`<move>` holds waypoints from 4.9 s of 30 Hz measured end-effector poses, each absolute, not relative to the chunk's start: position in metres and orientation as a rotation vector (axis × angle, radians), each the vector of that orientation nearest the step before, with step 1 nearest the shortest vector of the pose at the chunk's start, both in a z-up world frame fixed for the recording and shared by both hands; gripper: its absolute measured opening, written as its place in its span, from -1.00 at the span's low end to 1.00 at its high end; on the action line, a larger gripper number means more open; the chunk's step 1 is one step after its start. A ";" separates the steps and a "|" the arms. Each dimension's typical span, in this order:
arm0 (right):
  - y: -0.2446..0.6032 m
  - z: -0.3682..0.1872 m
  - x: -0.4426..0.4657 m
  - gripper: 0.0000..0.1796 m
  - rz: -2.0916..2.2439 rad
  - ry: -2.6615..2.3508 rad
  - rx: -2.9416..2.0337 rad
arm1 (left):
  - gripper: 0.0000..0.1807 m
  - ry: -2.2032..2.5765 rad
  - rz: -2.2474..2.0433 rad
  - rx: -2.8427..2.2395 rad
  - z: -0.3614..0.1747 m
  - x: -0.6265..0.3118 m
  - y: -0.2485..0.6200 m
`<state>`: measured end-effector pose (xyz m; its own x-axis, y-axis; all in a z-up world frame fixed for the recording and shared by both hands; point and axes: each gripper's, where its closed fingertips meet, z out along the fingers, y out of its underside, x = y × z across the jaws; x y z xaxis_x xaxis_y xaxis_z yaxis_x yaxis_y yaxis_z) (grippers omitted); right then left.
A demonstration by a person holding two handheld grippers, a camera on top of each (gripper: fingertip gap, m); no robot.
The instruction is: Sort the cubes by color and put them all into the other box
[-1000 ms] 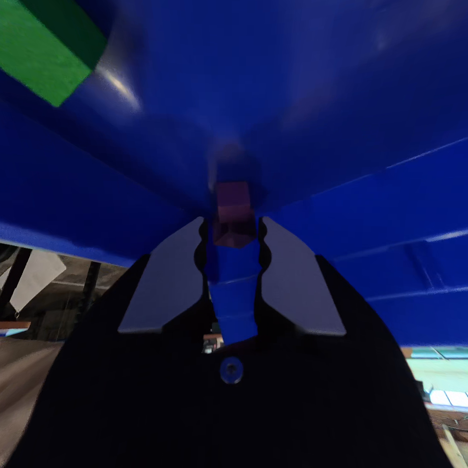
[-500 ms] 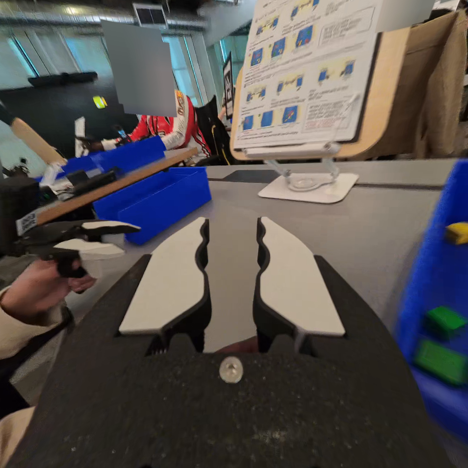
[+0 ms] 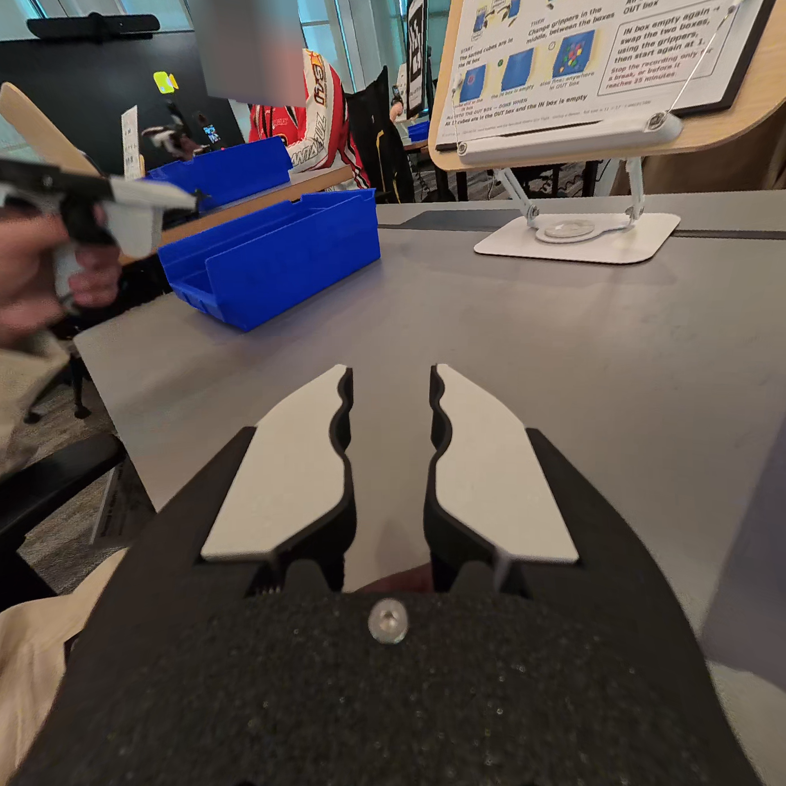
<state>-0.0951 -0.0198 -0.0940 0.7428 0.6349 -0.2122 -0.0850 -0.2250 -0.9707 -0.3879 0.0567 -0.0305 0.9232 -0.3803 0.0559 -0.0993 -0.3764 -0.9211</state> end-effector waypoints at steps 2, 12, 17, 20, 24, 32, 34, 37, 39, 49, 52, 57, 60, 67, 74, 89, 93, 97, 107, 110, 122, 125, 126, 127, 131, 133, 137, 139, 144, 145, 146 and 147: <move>-0.019 -0.095 -0.095 -0.62 0.691 -0.460 -1.679 | -0.24 0.324 -0.289 -2.022 -0.025 -0.409 0.096; -0.027 -0.084 -0.092 -0.63 0.691 -0.482 -1.660 | -0.25 0.100 -0.137 -2.505 -0.152 -0.479 0.257; -0.028 -0.085 -0.090 -0.64 0.719 -0.473 -1.668 | -0.67 0.063 -0.140 -2.604 -0.183 -0.482 0.271; -0.029 -0.086 -0.091 -0.64 0.728 -0.478 -1.677 | -0.75 0.106 -0.146 -2.634 -0.184 -0.482 0.267; -0.030 -0.084 -0.090 -0.65 0.717 -0.489 -1.672 | -0.75 0.183 -0.248 -2.534 -0.153 -0.477 0.252; -0.024 -0.080 -0.083 -0.68 0.742 -0.458 -1.662 | -0.76 0.538 -0.743 -1.879 -0.010 -0.405 0.152; -0.021 -0.079 -0.079 -0.69 0.736 -0.450 -1.656 | -0.76 0.608 -0.737 -1.814 -0.003 -0.386 0.122; -0.015 -0.079 -0.071 -0.70 0.727 -0.414 -1.649 | -0.75 0.669 -0.567 -1.820 -0.020 -0.365 0.093; -0.012 -0.083 -0.068 -0.70 0.711 -0.403 -1.662 | -0.75 0.699 -0.441 -1.846 -0.036 -0.356 0.081; -0.009 -0.079 -0.092 -0.67 0.957 -0.402 -1.693 | -0.76 1.033 -0.710 -1.661 -0.037 -0.274 0.034; -0.019 -0.052 -0.121 -0.63 1.471 -0.335 -1.692 | -0.76 1.211 -0.991 -1.401 -0.015 -0.236 0.004; -0.022 -0.014 -0.155 -0.58 2.058 -0.188 -1.594 | -0.76 1.294 -1.232 -1.195 -0.002 -0.194 -0.007; -0.016 -0.008 -0.167 -0.56 2.191 -0.147 -1.555 | -0.76 1.296 -1.260 -1.113 -0.001 -0.180 -0.009; -0.013 -0.013 -0.185 -0.59 2.375 -0.091 -1.513 | -0.76 1.338 -1.192 -1.094 -0.020 -0.163 -0.014; -0.012 -0.025 -0.178 -0.75 2.310 -0.096 -1.514 | -0.61 1.380 -1.091 -1.200 -0.036 -0.162 -0.017; -0.011 -0.057 -0.144 -0.75 1.707 -0.307 -1.654 | -0.29 0.679 -0.818 -1.903 -0.108 -0.268 -0.003; -0.002 -0.012 -0.097 -0.75 1.357 -0.470 -1.605 | -0.30 0.707 -0.829 -1.882 -0.109 -0.268 -0.007; 0.066 0.018 0.039 -0.75 0.729 -0.361 -1.763 | -0.31 0.753 -0.780 -1.857 -0.104 -0.265 -0.008; 0.231 -0.128 0.129 -0.74 0.264 -0.569 -2.437 | -0.31 0.842 -0.682 -1.878 -0.114 -0.249 -0.005; 0.250 -0.143 0.121 -0.75 0.203 -0.635 -2.475 | -0.31 0.857 -0.637 -1.880 -0.117 -0.250 -0.005; 0.262 -0.144 0.123 -0.66 0.256 -0.581 -2.442 | -0.31 0.856 -0.643 -1.897 -0.121 -0.252 -0.008; 0.235 -0.086 0.123 -0.66 0.329 -0.477 -2.236 | -0.31 0.853 -0.639 -1.878 -0.116 -0.253 -0.008; 0.219 -0.060 0.119 -0.67 0.364 -0.432 -2.120 | -0.31 0.850 -0.633 -1.871 -0.115 -0.254 -0.008; 0.197 -0.035 0.111 -0.67 0.419 -0.387 -2.000 | -0.31 0.846 -0.628 -1.866 -0.113 -0.254 -0.008; 0.082 -0.006 0.034 -0.70 0.700 -0.364 -1.682 | -0.31 0.810 -0.619 -1.871 -0.112 -0.255 -0.006; 0.036 -0.025 -0.011 -0.69 0.772 -0.391 -1.652 | -0.31 0.781 -0.609 -1.886 -0.114 -0.256 -0.004; -0.003 -0.060 -0.064 -0.66 0.813 -0.384 -1.665 | -0.32 0.722 -0.566 -1.888 -0.114 -0.263 -0.003; -0.002 -0.075 -0.068 -0.65 0.746 -0.335 -1.675 | -0.38 0.710 -0.553 -1.862 -0.111 -0.266 -0.004; -0.001 -0.092 -0.083 -0.62 0.657 -0.391 -1.667 | -0.38 0.709 -0.546 -1.818 -0.108 -0.273 -0.003; -0.001 -0.093 -0.085 -0.62 0.654 -0.401 -1.673 | -0.38 0.698 -0.565 -1.820 -0.107 -0.273 -0.003; -0.003 -0.091 -0.087 -0.63 0.662 -0.401 -1.668 | -0.37 0.689 -0.578 -1.830 -0.107 -0.274 -0.003; -0.004 -0.089 -0.089 -0.63 0.668 -0.405 -1.658 | -0.37 0.684 -0.586 -1.836 -0.107 -0.276 -0.004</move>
<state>-0.0886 -0.0042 -0.0895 0.7709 0.6041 -0.2019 -0.1002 -0.1979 -0.9751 -0.2756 -0.0040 -0.1067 0.7171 -0.6926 0.0773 -0.1826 -0.2938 -0.9383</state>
